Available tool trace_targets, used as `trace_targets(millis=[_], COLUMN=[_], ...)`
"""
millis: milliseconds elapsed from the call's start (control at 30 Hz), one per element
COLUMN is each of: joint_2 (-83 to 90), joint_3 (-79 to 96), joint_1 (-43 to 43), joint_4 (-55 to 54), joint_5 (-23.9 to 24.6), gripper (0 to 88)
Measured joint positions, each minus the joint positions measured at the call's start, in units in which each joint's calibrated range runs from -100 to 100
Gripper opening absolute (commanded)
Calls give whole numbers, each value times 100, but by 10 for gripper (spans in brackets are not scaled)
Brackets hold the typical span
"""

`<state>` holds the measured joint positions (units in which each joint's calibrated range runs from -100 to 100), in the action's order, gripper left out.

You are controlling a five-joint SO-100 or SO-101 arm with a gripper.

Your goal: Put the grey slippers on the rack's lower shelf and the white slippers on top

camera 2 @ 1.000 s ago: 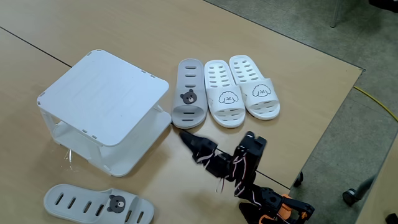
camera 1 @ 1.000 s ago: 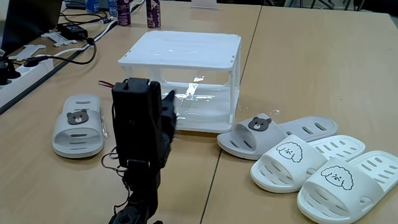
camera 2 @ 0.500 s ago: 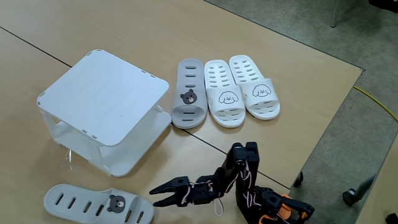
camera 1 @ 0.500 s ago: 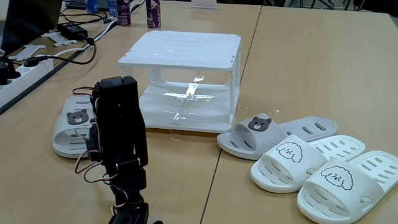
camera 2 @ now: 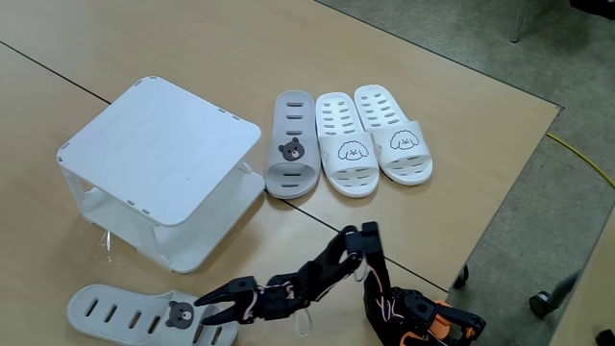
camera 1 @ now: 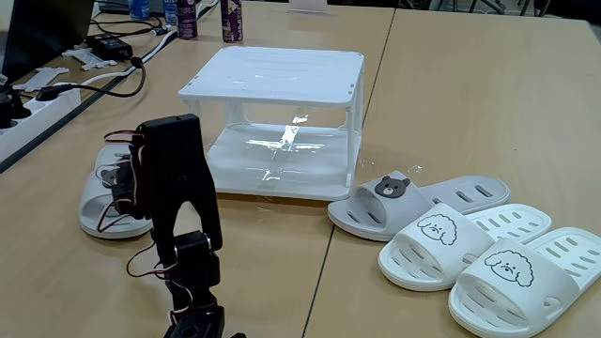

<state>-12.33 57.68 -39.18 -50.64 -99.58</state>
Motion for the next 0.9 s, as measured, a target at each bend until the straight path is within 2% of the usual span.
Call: trace_targets(millis=[167,533,700,867,900], joint_2=[-948,-1806,-2837,-3373,-3447], joint_3=[-1042,-1788,-3064,-4097,-4205], joint_1=[-7,-67,-120,-105,-97], joint_4=[-60,-292,-326,-352,-343], joint_5=[0,0,0,0,0], gripper=[225,233,301,290,260])
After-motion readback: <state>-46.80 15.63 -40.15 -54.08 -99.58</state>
